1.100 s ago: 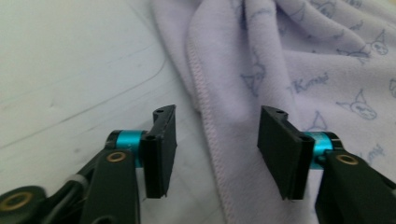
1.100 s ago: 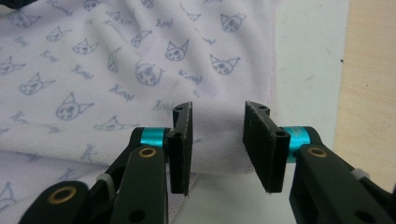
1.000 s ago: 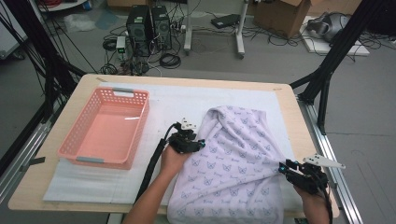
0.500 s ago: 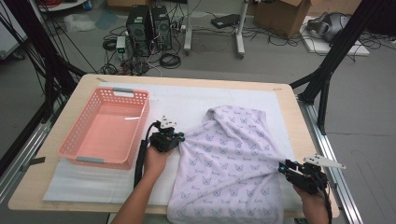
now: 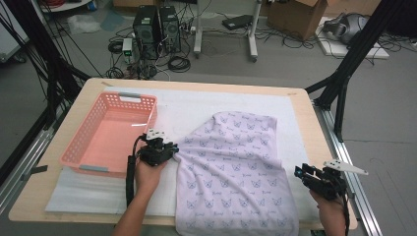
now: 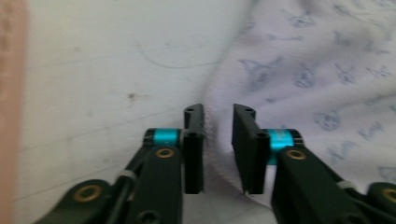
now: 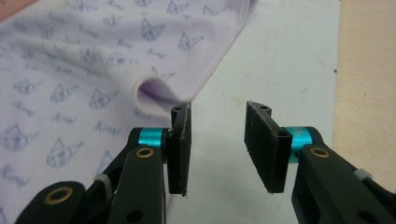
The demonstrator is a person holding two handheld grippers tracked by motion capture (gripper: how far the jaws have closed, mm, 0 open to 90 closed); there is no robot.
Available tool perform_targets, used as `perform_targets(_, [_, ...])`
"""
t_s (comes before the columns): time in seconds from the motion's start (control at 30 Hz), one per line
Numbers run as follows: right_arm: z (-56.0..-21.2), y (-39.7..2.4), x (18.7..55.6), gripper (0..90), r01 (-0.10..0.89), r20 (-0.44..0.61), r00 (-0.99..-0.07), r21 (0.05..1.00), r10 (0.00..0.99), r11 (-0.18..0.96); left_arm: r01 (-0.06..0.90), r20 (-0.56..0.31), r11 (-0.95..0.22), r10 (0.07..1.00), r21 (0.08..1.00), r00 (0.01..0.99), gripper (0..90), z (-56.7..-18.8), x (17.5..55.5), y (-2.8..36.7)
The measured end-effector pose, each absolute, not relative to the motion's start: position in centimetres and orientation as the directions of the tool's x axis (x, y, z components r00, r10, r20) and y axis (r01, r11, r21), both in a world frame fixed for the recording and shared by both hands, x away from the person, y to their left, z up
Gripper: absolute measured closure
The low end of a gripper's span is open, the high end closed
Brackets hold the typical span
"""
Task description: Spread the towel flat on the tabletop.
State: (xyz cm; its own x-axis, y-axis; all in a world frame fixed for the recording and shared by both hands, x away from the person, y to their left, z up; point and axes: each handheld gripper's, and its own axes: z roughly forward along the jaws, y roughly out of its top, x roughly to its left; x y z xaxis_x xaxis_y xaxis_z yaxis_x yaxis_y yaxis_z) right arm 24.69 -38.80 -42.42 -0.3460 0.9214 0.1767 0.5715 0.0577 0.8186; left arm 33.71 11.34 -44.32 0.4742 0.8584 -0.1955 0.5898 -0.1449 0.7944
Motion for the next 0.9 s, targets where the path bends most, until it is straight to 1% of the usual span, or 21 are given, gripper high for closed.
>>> perform_targets(0.1, [-42.3,-38.4,25.5,60.5,0.576,0.182,-0.352,0.815,0.918,0.059,0.594,-0.206,-0.160,0.841,0.788,0.500,55.5,-44.6,33.8,10.5])
perform_targets(0.17, [-42.3,-38.0,26.3,59.8,0.578,0.188,-0.357,0.814,0.915,0.059,0.601,-0.204,-0.164,0.844,0.782,0.496,49.0,-44.9,33.9,10.2])
perform_targets(0.27, [-42.3,-37.2,27.8,56.6,0.592,0.193,-0.372,0.803,0.908,0.072,0.604,-0.209,-0.161,0.843,0.781,0.495,45.2,-44.9,33.9,10.0])
perform_targets(0.33, [-42.0,-36.4,29.2,55.2,0.596,0.208,-0.387,0.800,0.898,0.072,0.595,-0.191,-0.180,0.840,0.784,0.507,45.9,-44.9,33.7,9.9])
perform_targets(0.4, [-41.7,-35.7,30.4,53.3,0.595,0.223,-0.395,0.801,0.891,0.063,0.585,-0.178,-0.194,0.837,0.788,0.518,49.2,-44.9,33.5,9.7])
perform_targets(0.47, [-41.6,-34.8,31.7,52.5,0.608,0.196,-0.411,0.787,0.891,0.107,0.574,-0.165,-0.201,0.838,0.794,0.521,53.7,-45.1,33.3,9.5])
perform_targets(0.5, [-41.7,-34.5,32.0,51.4,0.618,0.192,-0.414,0.777,0.890,0.120,0.560,-0.142,-0.221,0.835,0.799,0.532,57.1,-45.1,33.1,9.4])
perform_targets(0.53, [-42.1,-33.7,32.9,51.1,0.640,0.163,-0.427,0.750,0.890,0.169,0.551,-0.123,-0.248,0.827,0.797,0.549,68.5,-45.1,32.9,9.4])
perform_targets(0.57, [-42.5,-33.2,33.4,51.0,0.651,0.144,-0.441,0.731,0.886,0.205,0.548,-0.114,-0.258,0.825,0.795,0.554,77.6,-45.1,32.9,9.3])
perform_targets(0.6, [-42.9,-32.8,33.7,50.8,0.663,0.135,-0.449,0.713,0.883,0.228,0.548,-0.106,-0.274,0.820,0.790,0.562,82.1,-45.0,32.8,9.3])
perform_targets(0.67, [-43.8,-32.1,34.2,51.7,0.683,0.083,-0.460,0.669,0.884,0.294,0.552,-0.108,-0.272,0.822,0.788,0.559,85.0,-44.9,32.7,9.3])
perform_targets(0.73, [-44.0,-31.9,34.0,59.5,0.646,0.019,-0.477,0.686,0.879,0.336,0.548,-0.099,-0.260,0.836,0.795,0.540,85.7,-44.7,32.6,9.5])
perform_targets(0.77, [-44.0,-31.9,34.0,68.5,0.643,0.016,-0.481,0.685,0.876,0.341,0.540,-0.099,-0.238,0.848,0.807,0.521,85.8,-44.5,32.5,9.7])
perform_targets(0.8, [-43.9,-32.1,34.0,87.6,0.640,0.011,-0.488,0.684,0.873,0.350,0.540,-0.107,-0.218,0.856,0.813,0.506,85.9,-44.4,32.5,9.9])
perform_targets(0.87, [-43.9,-32.4,34.5,88.4,0.635,0.013,-0.509,0.681,0.861,0.365,0.544,-0.113,-0.205,0.862,0.814,0.495,85.8,-44.4,32.5,9.9])
perform_targets(0.9, [-43.8,-32.4,34.7,88.6,0.627,-0.018,-0.496,0.684,0.868,0.373,0.546,-0.116,-0.207,0.859,0.812,0.498,85.3,-44.5,32.6,9.7])
